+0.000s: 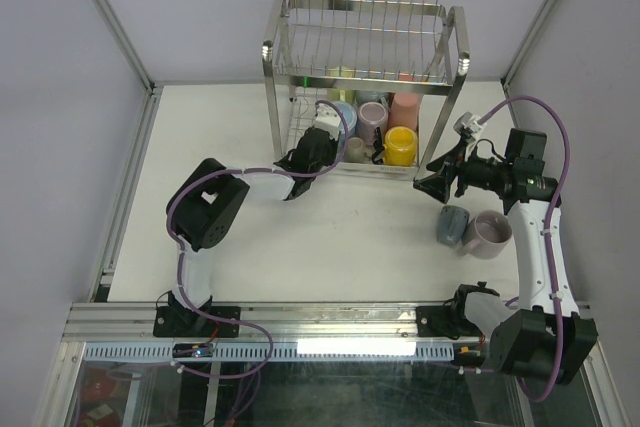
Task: Load the cups into the dish rack
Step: Turn the cup upside down in the dish rack.
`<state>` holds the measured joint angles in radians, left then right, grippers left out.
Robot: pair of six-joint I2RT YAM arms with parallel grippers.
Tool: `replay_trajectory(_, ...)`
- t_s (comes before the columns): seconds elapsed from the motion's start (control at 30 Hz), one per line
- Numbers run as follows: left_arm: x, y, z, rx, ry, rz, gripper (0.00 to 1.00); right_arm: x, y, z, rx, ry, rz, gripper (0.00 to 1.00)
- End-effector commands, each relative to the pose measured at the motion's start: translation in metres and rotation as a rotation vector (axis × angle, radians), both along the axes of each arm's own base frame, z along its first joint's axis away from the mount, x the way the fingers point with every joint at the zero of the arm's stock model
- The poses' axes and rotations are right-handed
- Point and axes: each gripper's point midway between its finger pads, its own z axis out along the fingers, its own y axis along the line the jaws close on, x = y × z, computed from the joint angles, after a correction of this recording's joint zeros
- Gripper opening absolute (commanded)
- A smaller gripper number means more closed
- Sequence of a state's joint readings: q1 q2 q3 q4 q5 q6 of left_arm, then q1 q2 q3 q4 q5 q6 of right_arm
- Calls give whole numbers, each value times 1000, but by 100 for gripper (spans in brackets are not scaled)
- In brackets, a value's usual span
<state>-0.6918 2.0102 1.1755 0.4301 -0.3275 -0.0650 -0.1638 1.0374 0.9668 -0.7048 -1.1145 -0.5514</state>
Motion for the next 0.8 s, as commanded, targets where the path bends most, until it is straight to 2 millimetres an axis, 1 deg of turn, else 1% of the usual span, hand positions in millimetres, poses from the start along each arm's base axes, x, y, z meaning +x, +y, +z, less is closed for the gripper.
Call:
replay_trajectory(0.0, 25, -16, 88, -194, -203, -2, 28, 2, 0, 10, -4, -51, 11, 69)
replay_trajectory(0.17, 16, -16, 96, -219, -205, -25, 39, 2, 0, 10, -5, -53, 11, 69)
replay_trajectory(0.47, -3, -12, 108, -259, -203, -65, 46, 1, 0, 10, -3, -51, 14, 69)
replay_trajectory(0.6, -17, -9, 112, -282, -200, -99, 50, 2, 0, 10, -3, -47, 14, 69)
replay_trajectory(0.77, -43, -13, 121, -318, -200, -207, 54, 1, 1, 10, -1, -49, 19, 69)
